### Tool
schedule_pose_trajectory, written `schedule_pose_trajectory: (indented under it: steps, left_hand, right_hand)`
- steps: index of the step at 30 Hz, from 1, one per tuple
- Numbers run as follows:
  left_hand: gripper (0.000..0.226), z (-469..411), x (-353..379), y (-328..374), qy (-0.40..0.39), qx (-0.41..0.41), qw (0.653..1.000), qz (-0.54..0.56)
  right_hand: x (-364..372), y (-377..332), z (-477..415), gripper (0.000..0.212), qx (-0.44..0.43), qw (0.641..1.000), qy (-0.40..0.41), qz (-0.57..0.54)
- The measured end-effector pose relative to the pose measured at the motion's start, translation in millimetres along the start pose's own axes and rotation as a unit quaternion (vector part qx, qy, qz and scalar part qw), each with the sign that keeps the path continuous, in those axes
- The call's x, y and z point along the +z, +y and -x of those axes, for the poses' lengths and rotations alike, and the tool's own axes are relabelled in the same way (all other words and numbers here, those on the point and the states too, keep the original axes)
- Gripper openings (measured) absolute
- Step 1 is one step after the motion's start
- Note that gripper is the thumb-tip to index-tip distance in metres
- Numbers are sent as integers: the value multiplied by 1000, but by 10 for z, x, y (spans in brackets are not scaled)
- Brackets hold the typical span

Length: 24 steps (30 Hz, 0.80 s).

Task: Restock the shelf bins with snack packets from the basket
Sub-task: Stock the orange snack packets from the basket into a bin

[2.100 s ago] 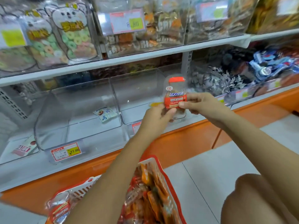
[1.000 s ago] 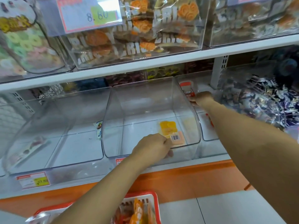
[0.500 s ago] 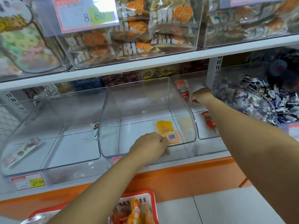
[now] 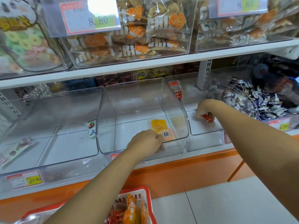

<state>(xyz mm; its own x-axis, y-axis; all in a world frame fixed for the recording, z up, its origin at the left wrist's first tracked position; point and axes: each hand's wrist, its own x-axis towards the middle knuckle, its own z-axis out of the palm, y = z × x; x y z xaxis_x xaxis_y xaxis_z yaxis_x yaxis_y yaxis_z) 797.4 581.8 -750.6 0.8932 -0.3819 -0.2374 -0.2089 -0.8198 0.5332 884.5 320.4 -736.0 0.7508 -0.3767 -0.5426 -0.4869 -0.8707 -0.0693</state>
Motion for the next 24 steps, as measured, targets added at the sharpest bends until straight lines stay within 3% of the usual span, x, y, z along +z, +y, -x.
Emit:
schedule_pose_trajectory:
  steps: [3,7,10,16,19,22,24]
  left_hand:
    - [47,7,-7,6,-3,1,1000,1]
    - [48,0,-11,0,-6,5,1000,4]
    - [49,-8,-4,-10,-6,4,1000,4]
    - [47,-6,-13,-6,-9,7,1000,9]
    - [48,-11,-8,-13,-8,5,1000,5]
    - [48,-8,1,-16,-10,8,1000,5]
    - [47,-18,-17,-14,-16,7,1000,12]
  right_hand:
    - [-38,103,5,17,-25,991,13,-132]
    - [-102,210,65,8,-4,966,108,-234]
    - [-121,264,17,6,-7,939,102,-330]
    - [-152,226,58,40,-23,901,78,-426]
    - [-172,198,61,43,-52,843,52,-534]
    - [-185,117,48,19,-107,763,38,-637]
    - [-180,12,-2,9,-125,758,53,-638]
